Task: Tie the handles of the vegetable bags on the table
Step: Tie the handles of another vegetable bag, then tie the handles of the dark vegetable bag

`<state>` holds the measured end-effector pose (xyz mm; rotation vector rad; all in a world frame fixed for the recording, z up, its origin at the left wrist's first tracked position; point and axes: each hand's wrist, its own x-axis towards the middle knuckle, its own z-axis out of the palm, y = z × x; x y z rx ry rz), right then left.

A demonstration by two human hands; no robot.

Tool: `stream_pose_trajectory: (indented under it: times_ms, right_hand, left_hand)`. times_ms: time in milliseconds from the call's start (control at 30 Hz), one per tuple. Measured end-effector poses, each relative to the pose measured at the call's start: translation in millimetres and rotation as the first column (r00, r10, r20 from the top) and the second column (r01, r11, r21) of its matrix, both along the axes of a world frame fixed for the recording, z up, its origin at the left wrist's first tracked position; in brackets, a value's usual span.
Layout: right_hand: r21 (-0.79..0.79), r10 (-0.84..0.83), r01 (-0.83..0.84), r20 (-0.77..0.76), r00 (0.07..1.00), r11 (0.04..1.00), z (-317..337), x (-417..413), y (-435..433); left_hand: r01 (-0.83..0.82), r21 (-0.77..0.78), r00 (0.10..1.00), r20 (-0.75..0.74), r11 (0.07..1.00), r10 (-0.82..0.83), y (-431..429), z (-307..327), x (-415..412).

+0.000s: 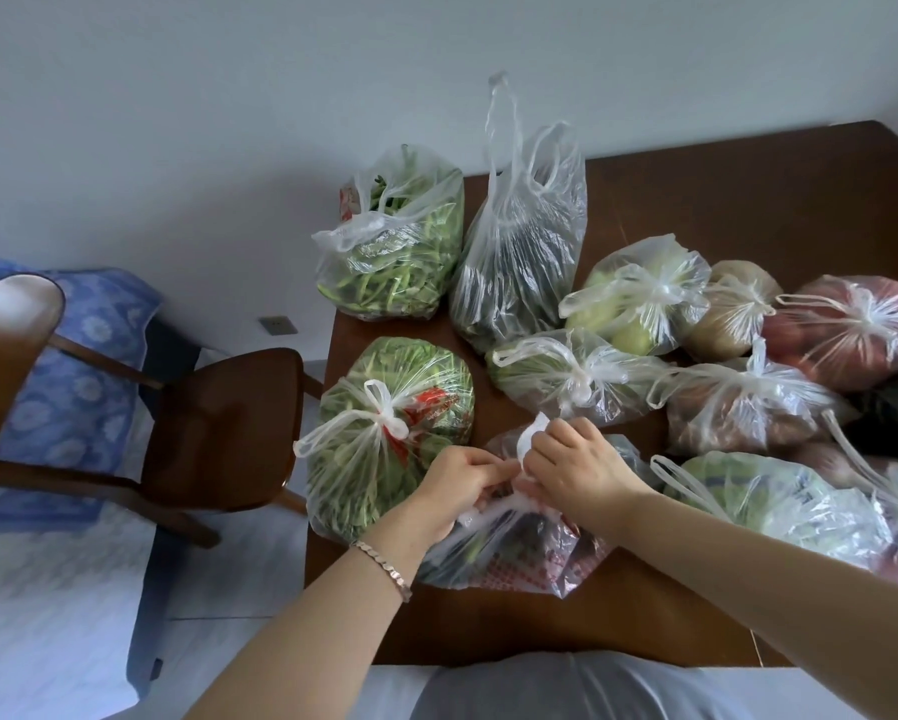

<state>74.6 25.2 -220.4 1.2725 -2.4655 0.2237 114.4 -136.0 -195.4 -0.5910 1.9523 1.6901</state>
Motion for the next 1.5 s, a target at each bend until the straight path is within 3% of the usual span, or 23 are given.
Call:
stream_pose_trajectory:
  times_ms: [167, 267, 367, 467, 533, 600, 633, 700, 800, 1067, 1300, 1400, 1500]
  right_hand:
    - [-0.014, 0.134, -0.134, 0.023, 0.991, 0.991, 1, -2, -3]
    - [-0.116, 0.165, -0.151, 0.125, 0.978, 0.982, -4, 10, 2]
    - [-0.151, 0.168, -0.144, 0.166, 0.972, 0.978, -14, 20, 4]
    - [-0.183, 0.112, -0.057, 0.305, 0.946, 0.982, -15, 17, 10]
    - [-0.168, 0.057, 0.048, 0.57, 0.82, 0.985, -3, 14, 12]
    - [-0.017, -0.03, 0.087, 0.858, 0.513, 0.996, 17, 5, 14]
    - [0.087, -0.11, 0.078, 0.925, 0.364, 0.993, 28, -3, 15]
    - [0.131, -0.164, 0.139, 0.95, 0.265, 0.982, 45, -25, 19]
    - [0.114, -0.23, 0.321, 0.907, 0.352, 0.94, 64, -66, 27]
    - [0.193, -0.381, 0.394, 0.789, 0.482, 0.899, 103, -167, 42]
    - [0.195, -0.474, 0.488, 0.684, 0.554, 0.851, 110, -238, 37]
    - [0.081, -0.447, 0.555, 0.693, 0.566, 0.828, 100, -273, 28]
    - [0.0, -0.387, 0.556, 0.719, 0.577, 0.831, 94, -308, 11]
  left_hand:
    - [-0.23, -0.013, 0.973, 0.001, 0.973, 0.23, 18, -3, 0]
    - [-0.171, -0.205, 0.985, -0.046, 0.964, 0.166, 18, -15, 0]
    - [-0.108, -0.294, 0.994, -0.048, 0.95, 0.098, 16, -21, 0]
    - [-0.039, -0.385, 0.998, -0.064, 0.922, 0.016, 18, -20, -5]
    - [0.031, -0.389, 0.999, -0.011, 0.921, -0.038, 12, -16, -11]
    - [0.155, -0.424, 0.988, 0.048, 0.892, -0.149, 4, -9, -20]
    - [0.203, -0.463, 0.978, 0.046, 0.863, -0.206, 0, -4, -25]
    - [0.194, -0.537, 0.969, -0.027, 0.821, -0.247, -6, 6, -40]
    - [0.114, -0.562, 0.964, -0.138, 0.819, -0.228, -6, 27, -75]
    - [-0.086, -0.554, 0.965, -0.252, 0.828, -0.068, 11, 68, -191]
    - [-0.186, -0.672, 0.963, -0.269, 0.716, -0.002, 19, 62, -276]
    - [-0.118, -0.612, 0.978, -0.208, 0.782, -0.015, 16, 55, -304]
    - [0.085, -0.591, 0.971, -0.133, 0.802, -0.201, 17, 48, -305]
